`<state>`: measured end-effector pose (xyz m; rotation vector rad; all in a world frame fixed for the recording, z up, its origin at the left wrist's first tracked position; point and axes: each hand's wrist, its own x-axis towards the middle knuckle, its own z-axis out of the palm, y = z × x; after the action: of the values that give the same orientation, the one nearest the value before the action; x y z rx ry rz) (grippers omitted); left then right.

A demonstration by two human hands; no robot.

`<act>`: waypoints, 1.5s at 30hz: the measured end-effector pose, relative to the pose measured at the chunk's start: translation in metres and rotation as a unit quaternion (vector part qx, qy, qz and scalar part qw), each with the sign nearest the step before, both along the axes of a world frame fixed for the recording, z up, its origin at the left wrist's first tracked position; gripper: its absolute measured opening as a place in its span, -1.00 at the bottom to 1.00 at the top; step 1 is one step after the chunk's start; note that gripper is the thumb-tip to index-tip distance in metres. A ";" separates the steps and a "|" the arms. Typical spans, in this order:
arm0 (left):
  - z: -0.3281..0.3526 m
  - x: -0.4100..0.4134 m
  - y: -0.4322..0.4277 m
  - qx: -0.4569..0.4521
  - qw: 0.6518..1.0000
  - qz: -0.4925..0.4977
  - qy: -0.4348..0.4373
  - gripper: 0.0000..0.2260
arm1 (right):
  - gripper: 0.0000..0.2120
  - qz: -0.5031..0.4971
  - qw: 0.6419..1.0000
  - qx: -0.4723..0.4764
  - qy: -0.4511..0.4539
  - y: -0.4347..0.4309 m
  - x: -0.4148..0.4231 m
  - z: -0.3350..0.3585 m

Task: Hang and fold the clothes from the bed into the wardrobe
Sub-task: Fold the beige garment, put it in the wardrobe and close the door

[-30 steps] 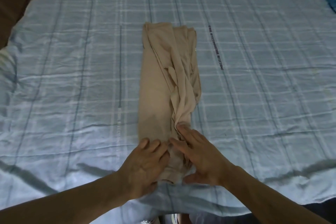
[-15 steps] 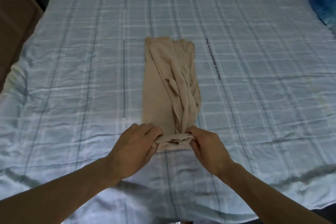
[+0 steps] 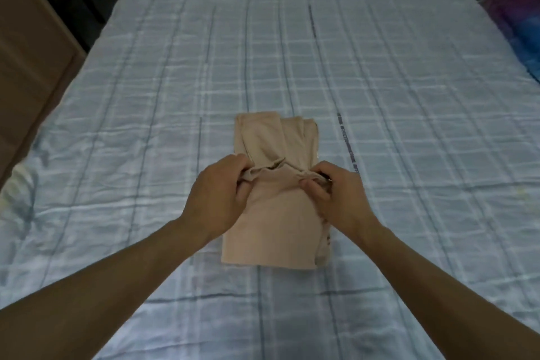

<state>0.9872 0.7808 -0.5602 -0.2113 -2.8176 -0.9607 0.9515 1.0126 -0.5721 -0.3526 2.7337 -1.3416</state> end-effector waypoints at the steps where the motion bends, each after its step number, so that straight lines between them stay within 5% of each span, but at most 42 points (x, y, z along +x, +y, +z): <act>1: -0.002 -0.017 0.000 -0.002 1.000 0.007 -0.006 -0.93 | -0.90 0.002 1.000 0.006 -0.011 -0.001 -0.018 -0.002; 9: -0.022 -0.153 -0.008 -0.004 0.996 0.087 -0.035 -0.91 | -0.91 -0.003 0.998 0.050 -0.023 -0.016 -0.169 -0.019; 12: -0.039 -0.191 -0.008 0.018 0.984 0.155 -0.083 -0.91 | -0.70 -0.056 0.988 0.048 -0.135 -0.024 -0.204 -0.035; 14: -0.052 -0.195 -0.006 -0.043 0.974 0.182 -0.132 -0.72 | -0.51 -0.042 0.978 0.109 -0.172 -0.026 -0.198 -0.044; 18: -0.074 -0.150 0.006 -0.166 0.982 0.072 -0.049 -0.68 | -0.48 0.056 0.988 0.146 0.005 -0.027 -0.134 -0.060; 25: -0.118 -0.125 0.008 -0.289 0.950 -0.032 -0.115 -0.41 | -0.35 0.147 0.947 0.282 0.040 -0.038 -0.110 -0.112; 37: -0.134 -0.146 0.015 -0.326 0.931 -0.063 -0.152 -0.35 | -0.37 0.170 0.942 0.286 0.034 -0.024 -0.126 -0.126; 43: -0.095 -0.069 0.001 -0.227 0.961 -0.135 -0.078 -0.37 | -0.22 0.260 0.935 0.240 0.019 -0.001 -0.069 -0.093; 45: -0.094 -0.040 -0.007 -0.236 0.953 -0.166 -0.089 -0.31 | -0.12 0.291 0.911 0.290 0.035 0.011 -0.045 -0.092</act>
<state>0.9469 0.7741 -0.6538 -0.7057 -3.2046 -0.3397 0.9066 1.0234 -0.6638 -1.0508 2.5834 -0.3570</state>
